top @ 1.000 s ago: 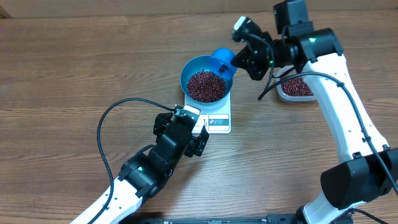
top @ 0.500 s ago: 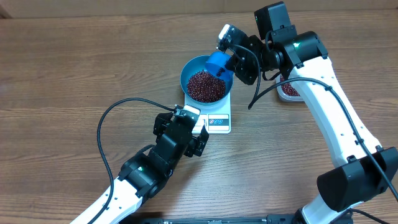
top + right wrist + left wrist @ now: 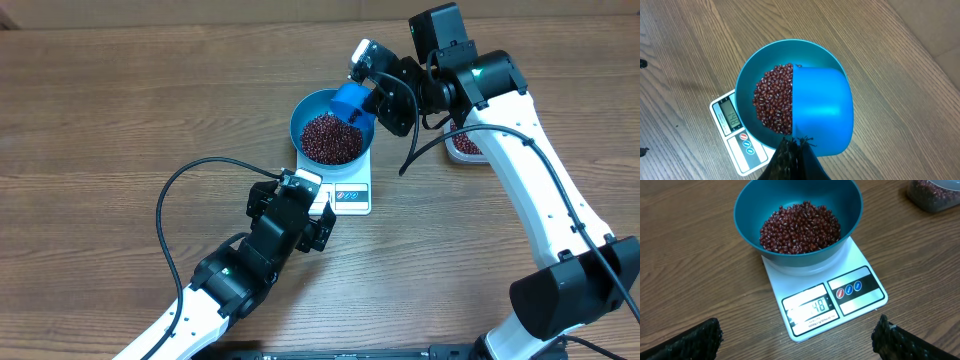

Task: Scoop item into bowl and weigh 150g on scale
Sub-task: 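Hold the scoop tilted over the bowl, trickling beans in slowly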

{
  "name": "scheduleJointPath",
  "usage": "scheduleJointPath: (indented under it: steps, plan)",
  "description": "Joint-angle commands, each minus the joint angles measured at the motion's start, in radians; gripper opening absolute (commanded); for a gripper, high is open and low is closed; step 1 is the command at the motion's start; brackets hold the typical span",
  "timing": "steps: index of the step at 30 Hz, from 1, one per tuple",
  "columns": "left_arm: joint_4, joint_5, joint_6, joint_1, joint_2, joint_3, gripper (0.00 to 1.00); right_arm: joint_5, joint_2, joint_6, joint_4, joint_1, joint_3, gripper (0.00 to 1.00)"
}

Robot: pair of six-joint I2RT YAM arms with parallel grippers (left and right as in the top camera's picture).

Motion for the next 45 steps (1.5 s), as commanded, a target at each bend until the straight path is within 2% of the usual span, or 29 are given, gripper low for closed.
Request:
scheduleJointPath:
  steps: [1, 24, 32, 45]
  plan:
    - [0.001, -0.018, 0.019, 0.006, 0.006, -0.008, 1.00, -0.002, -0.035, 0.013, 0.002, -0.002, 0.035, 0.04]
    - [0.001, -0.018, 0.019, 0.006, 0.006, -0.008, 1.00, -0.002, -0.035, 0.083, 0.040, -0.002, 0.035, 0.04]
    - [0.001, -0.018, 0.019, 0.006, 0.006, -0.008, 1.00, -0.011, -0.035, 0.296, 0.043, -0.012, 0.035, 0.04]
    - [0.001, -0.018, 0.019, 0.006, 0.006, -0.008, 0.99, -0.069, -0.035, 0.311, 0.030, -0.024, 0.035, 0.04]
